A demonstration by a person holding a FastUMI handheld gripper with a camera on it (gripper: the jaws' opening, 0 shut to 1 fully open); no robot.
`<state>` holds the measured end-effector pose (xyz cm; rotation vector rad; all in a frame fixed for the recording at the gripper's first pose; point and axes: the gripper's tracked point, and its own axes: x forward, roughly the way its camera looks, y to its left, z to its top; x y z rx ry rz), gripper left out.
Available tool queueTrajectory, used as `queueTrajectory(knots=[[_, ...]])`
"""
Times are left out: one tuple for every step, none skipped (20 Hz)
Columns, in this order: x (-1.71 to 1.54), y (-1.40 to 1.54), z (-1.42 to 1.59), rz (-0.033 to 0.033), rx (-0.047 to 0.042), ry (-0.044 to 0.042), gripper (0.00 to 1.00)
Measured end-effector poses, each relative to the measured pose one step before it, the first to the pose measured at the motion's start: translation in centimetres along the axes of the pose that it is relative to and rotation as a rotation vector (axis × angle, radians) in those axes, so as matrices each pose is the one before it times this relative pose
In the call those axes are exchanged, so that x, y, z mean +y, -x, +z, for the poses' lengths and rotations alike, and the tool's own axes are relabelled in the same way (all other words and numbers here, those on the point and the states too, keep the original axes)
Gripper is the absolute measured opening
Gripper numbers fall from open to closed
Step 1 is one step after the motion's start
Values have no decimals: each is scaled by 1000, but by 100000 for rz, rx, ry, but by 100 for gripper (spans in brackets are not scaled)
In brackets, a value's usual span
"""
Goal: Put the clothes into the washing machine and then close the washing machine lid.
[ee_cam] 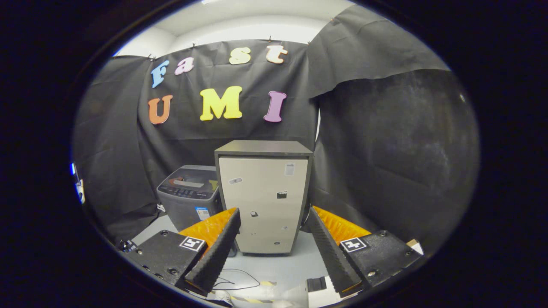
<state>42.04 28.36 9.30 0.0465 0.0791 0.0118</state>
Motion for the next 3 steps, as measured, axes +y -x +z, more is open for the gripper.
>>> queueTrajectory(knots=[[-14,69,35,-81,-190,28,100],[17,29,21,-67,-47,-259,100],[67,32,68,269,-325,-591,100]])
